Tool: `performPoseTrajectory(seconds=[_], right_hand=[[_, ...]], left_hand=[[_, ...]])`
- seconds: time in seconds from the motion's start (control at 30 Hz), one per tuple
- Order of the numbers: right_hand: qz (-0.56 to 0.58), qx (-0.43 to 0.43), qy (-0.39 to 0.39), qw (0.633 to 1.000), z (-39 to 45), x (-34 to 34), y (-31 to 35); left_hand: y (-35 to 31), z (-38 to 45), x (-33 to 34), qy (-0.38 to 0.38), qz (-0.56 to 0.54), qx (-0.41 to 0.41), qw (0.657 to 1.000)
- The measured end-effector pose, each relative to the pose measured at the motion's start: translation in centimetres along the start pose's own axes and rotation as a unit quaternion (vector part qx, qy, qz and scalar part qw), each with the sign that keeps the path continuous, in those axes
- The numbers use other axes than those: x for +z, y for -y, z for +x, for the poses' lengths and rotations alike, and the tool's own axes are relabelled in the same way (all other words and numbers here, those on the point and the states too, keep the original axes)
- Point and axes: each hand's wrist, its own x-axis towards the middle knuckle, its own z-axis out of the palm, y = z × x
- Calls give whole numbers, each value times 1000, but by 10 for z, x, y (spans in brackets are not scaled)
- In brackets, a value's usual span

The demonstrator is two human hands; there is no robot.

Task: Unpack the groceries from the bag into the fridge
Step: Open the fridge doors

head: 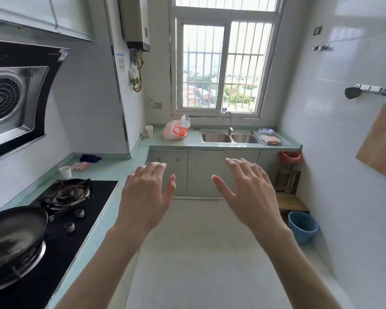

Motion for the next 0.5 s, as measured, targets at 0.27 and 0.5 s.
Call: performPoseTrajectory(seconds=[0.27, 0.5], right_hand=[[-13, 4, 3, 1000, 77, 55, -63], [-37, 3, 3, 999, 145, 94, -119]], left_hand=[[-21, 92, 74, -8, -8, 8, 1000], [-57, 167, 134, -10, -24, 20, 999]])
